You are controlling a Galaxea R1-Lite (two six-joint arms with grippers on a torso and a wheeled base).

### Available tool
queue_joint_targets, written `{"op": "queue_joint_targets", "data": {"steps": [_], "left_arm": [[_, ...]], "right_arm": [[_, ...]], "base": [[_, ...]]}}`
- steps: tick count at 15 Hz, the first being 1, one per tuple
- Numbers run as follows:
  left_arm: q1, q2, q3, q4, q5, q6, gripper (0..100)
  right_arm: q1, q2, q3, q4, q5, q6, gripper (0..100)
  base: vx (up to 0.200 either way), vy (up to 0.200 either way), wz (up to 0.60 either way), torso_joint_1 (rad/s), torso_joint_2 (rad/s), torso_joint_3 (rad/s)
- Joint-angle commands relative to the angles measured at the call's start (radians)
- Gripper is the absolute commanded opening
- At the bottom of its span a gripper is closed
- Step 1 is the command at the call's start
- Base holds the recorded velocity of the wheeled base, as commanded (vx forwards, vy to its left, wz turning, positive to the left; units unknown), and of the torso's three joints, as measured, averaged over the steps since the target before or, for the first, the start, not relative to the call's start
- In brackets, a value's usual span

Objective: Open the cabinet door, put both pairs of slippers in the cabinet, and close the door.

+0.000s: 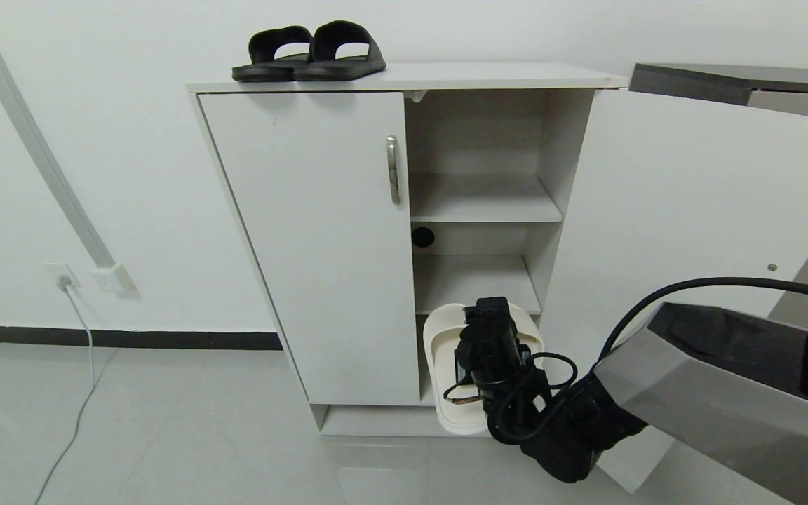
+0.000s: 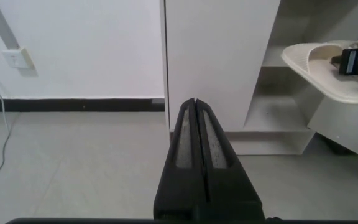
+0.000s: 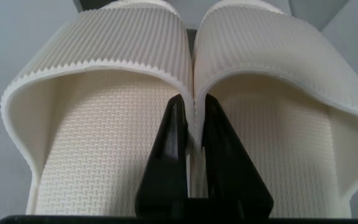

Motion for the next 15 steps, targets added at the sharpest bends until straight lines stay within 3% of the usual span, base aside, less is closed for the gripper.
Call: {"op": "queue_joint_targets", "data": {"steps": [1, 9, 15], "left_arm": [[0.0, 0.001, 0.0, 0.0, 0.0, 0.001, 0], [0.0, 0.002, 0.0, 0.0, 0.0, 0.001, 0], [0.0, 0.001, 0.0, 0.0, 0.0, -0.001, 0]], "right_arm": [[-0.012, 0.019, -0.011, 0.0, 0.0, 0.001, 0], [-0.038, 0.051, -0.061, -0.002, 0.014, 0.001, 0], [-0.039, 0.06, -0.068, -0.005, 0.014, 0.001, 0]], "base": [[0.0, 0.0, 0.0, 0.0, 0.0, 0.0], [0.0, 0.0, 0.0, 0.0, 0.0, 0.0], [0.0, 0.0, 0.0, 0.004, 0.0, -0.157]]}}
